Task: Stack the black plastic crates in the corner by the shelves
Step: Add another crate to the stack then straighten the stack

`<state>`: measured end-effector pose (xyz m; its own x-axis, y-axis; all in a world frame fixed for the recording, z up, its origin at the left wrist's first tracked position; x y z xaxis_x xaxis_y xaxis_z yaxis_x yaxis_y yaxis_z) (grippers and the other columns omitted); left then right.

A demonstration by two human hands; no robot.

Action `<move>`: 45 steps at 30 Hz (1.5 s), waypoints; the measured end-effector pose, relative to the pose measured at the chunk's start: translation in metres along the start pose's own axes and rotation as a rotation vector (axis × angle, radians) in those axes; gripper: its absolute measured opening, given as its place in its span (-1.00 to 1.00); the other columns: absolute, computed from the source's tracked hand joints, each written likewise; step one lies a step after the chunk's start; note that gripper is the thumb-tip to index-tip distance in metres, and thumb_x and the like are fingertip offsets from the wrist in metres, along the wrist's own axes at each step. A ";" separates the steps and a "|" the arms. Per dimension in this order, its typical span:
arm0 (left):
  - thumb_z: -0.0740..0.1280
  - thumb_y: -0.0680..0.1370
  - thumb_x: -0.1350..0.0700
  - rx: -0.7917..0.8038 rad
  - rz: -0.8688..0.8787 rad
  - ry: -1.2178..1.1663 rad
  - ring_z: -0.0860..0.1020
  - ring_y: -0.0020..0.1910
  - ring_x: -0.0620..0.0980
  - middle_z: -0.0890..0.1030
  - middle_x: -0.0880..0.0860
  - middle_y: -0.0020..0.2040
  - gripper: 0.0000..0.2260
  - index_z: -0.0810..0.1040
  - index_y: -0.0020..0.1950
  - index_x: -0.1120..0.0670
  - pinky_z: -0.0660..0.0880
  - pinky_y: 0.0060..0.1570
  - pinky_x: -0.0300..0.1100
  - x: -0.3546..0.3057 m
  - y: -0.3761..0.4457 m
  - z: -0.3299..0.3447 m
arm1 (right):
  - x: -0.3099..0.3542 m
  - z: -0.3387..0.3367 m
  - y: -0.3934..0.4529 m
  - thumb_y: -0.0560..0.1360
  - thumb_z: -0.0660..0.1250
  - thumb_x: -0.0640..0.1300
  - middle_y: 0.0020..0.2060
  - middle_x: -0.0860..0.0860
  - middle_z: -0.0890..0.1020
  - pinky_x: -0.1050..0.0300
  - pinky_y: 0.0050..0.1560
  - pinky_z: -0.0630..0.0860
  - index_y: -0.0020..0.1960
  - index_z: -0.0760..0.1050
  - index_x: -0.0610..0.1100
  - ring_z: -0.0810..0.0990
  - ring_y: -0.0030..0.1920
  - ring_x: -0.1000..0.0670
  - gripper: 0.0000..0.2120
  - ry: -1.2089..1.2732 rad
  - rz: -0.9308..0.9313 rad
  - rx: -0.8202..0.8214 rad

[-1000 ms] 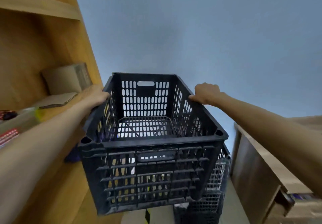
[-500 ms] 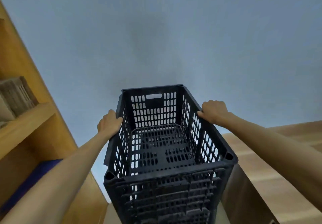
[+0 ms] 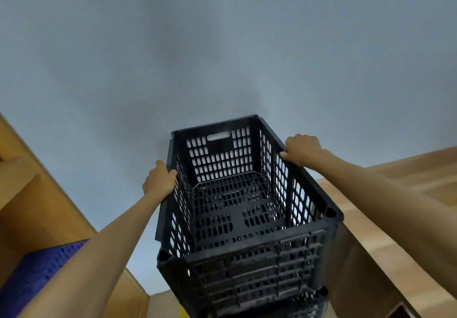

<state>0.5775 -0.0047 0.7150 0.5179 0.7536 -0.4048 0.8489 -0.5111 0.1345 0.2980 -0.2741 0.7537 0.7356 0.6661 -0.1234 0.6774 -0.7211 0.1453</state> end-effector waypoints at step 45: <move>0.00 0.57 -0.34 0.560 0.331 0.021 0.54 0.13 0.15 0.56 0.17 0.18 -0.34 0.38 0.34 0.19 0.44 0.11 0.03 -0.294 -0.243 0.101 | -0.023 0.025 -0.060 0.47 0.21 -0.38 0.34 -0.05 0.46 -0.10 0.22 0.39 0.32 0.41 -0.01 0.41 0.34 -0.14 -0.51 0.220 -0.678 -0.277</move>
<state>0.2083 -0.1441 0.7100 0.7491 0.5246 -0.4045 0.4638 -0.8513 -0.2452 0.2405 -0.2513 0.7232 0.1216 0.9894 -0.0792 0.9320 -0.0864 0.3519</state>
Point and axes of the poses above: each hand's wrist, its own y-axis towards the middle knuckle, its own z-axis out of the palm, x = y × z, the point moved 9 cm from there along y, towards the middle knuckle
